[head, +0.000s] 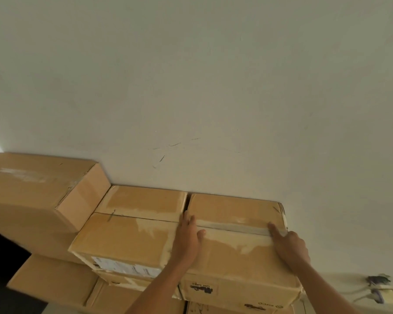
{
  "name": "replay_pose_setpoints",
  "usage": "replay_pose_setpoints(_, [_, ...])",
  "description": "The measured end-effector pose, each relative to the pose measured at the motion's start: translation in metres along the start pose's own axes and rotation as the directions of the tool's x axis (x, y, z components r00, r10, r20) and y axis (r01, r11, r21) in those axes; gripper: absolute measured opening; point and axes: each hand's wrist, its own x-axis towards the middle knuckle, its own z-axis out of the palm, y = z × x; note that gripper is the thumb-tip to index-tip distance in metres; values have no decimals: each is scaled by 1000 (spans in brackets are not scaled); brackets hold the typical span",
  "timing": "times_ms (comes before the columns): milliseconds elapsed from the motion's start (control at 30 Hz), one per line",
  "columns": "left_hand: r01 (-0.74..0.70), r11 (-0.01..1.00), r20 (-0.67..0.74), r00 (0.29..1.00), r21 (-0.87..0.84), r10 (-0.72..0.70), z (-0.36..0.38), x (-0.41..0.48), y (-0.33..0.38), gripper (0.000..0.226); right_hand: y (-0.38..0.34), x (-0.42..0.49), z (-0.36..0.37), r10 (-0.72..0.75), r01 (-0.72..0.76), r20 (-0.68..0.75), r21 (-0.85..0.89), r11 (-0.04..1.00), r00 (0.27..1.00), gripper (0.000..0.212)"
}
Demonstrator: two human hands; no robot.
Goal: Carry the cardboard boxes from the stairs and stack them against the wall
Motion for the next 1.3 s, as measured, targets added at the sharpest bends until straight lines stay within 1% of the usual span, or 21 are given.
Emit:
replay_pose_setpoints(67, [-99, 974, -44, 993, 204, 110, -2, 1, -2, 47, -4, 1, 2, 8, -8, 1, 4, 1000, 1000, 79])
replay_pose_setpoints(100, [-102, 965, -39, 993, 242, 115, -4, 2, -3, 45, -6, 1, 3, 15, -15, 1, 11, 1000, 1000, 79])
replay_pose_setpoints(200, [-2, 983, 15, 1000, 182, -1, -13, 3, -10, 46, -10, -2, 8, 9, -9, 6, 30, 1000, 1000, 80])
replay_pose_setpoints(233, [12, 985, 37, 999, 174, -19, -15, 3, -15, 49, -11, -2, 9, 7, -7, 5, 30, 1000, 1000, 80])
replay_pose_setpoints(333, [-2, 978, 107, 994, 208, -21, -17, 0, -26, 61, -10, -4, 12, -11, 11, -6, 17, 1000, 1000, 80])
replay_pose_setpoints(400, [-4, 979, 119, 993, 204, -21, -13, -2, -30, 64, -7, -3, 14, -35, 35, -25, 7, 999, 999, 81])
replay_pose_setpoints(567, [31, 994, 177, 983, 109, -50, -12, 3, -35, 64, -7, 5, 20, -53, 52, -40, -7, 999, 998, 78])
replay_pose_setpoints(667, [67, 998, 240, 969, -11, -62, -22, 4, -33, 61, -9, 1, 21, -58, 55, -60, -55, 997, 997, 79])
replay_pose_setpoints(733, [72, 993, 194, 980, -93, -53, -30, -1, -37, 57, -10, -2, 21, -109, 97, -83, -135, 986, 991, 81])
replay_pose_setpoints(800, [77, 992, 45, 996, -100, -72, -37, -13, -50, 53, -17, -3, 18, -213, 188, -87, -233, 954, 973, 82])
replay_pose_setpoints(867, [144, 987, -128, 980, -68, -152, -44, -31, -68, 48, -30, -2, 13, -315, 277, -93, -287, 917, 945, 81])
replay_pose_setpoints(900, [203, 976, -182, 960, -72, -213, -48, -41, -79, 46, -39, -3, 14, -360, 318, -85, -313, 895, 929, 82])
replay_pose_setpoints(967, [341, 933, -215, 909, -112, -358, -55, -60, -96, 45, -59, -13, 21, -409, 374, -29, -347, 860, 912, 83])
replay_pose_setpoints(1033, [448, 873, -234, 843, -194, -485, -61, -74, -108, 48, -77, -32, 38, -448, 441, 65, -349, 827, 892, 80])
replay_pose_setpoints(1100, [510, 776, -220, 764, -372, -607, -67, -86, -113, 55, -87, -54, 60, -518, 543, 174, -365, 756, 838, 79])
replay_pose_setpoints(1133, [532, 695, -164, 725, -484, -669, -69, -91, -115, 61, -90, -65, 72, -541, 587, 229, -363, 724, 809, 82])
replay_pose_setpoints(1167, [560, 582, -58, 689, -590, -722, -72, -97, -117, 67, -91, -75, 84, -543, 610, 277, -364, 704, 793, 86])
replay_pose_setpoints(1200, [595, 453, 74, 655, -664, -752, -75, -102, -117, 72, -93, -84, 95, -529, 614, 311, -382, 691, 789, 91])
replay_pose_setpoints(1233, [632, 347, 195, 627, -693, -754, -77, -106, -118, 76, -93, -90, 103, -512, 607, 327, -408, 682, 794, 98])
replay_pose_setpoints(1267, [665, 298, 275, 615, -685, -739, -76, -110, -121, 79, -94, -94, 108, -501, 598, 328, -433, 674, 801, 103])
replay_pose_setpoints(1300, [685, 293, 311, 613, -667, -726, -74, -112, -125, 81, -95, -98, 110, -505, 597, 319, -451, 663, 802, 106])
